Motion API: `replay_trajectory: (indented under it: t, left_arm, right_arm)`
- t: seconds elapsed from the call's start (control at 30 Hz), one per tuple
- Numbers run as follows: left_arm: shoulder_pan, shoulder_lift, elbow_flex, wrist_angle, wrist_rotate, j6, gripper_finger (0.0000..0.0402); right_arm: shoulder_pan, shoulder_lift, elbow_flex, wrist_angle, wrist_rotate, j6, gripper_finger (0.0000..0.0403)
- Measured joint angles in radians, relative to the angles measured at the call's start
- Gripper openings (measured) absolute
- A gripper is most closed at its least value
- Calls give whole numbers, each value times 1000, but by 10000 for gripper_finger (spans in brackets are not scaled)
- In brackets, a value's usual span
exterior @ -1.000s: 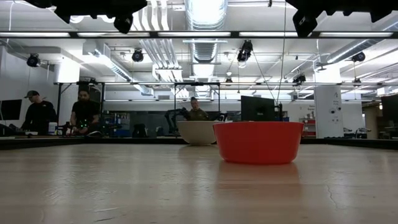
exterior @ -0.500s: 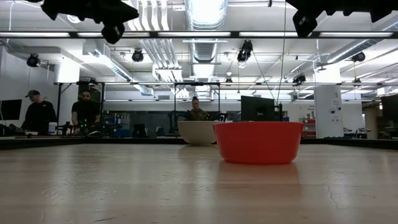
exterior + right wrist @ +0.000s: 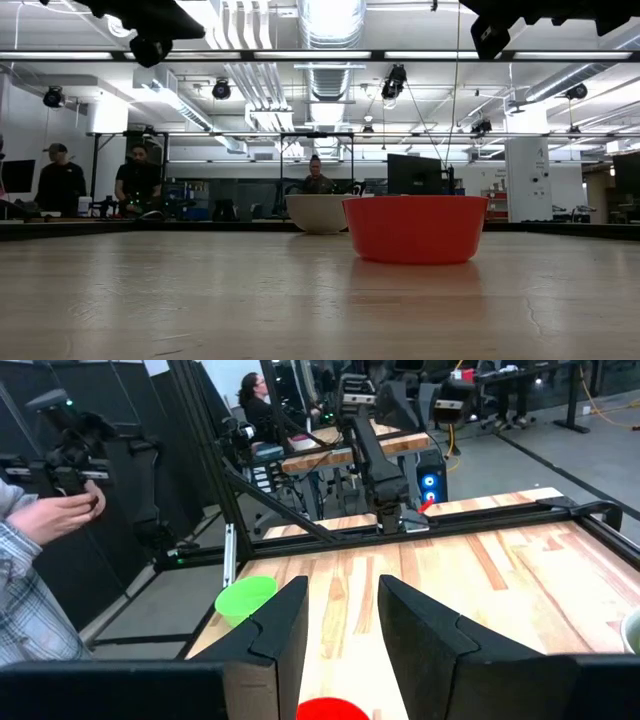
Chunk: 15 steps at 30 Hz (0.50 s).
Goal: Nest bowls inside each other
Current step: Stack the green bowl on top of the green bowl
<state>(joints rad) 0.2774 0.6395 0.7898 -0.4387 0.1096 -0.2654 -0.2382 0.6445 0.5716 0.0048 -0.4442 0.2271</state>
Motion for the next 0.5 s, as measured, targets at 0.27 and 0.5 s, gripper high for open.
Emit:
replay_trajectory:
  t: [0.27,0.5]
  left_arm:
    - [-141,26,134,-284,-131,-80,44]
    - [-202,45,195,-431,-127,-162,44]
  right_arm:
    - [0,0,0,0,0,-1,121]
    - [0,1,0,0,0,0,121]
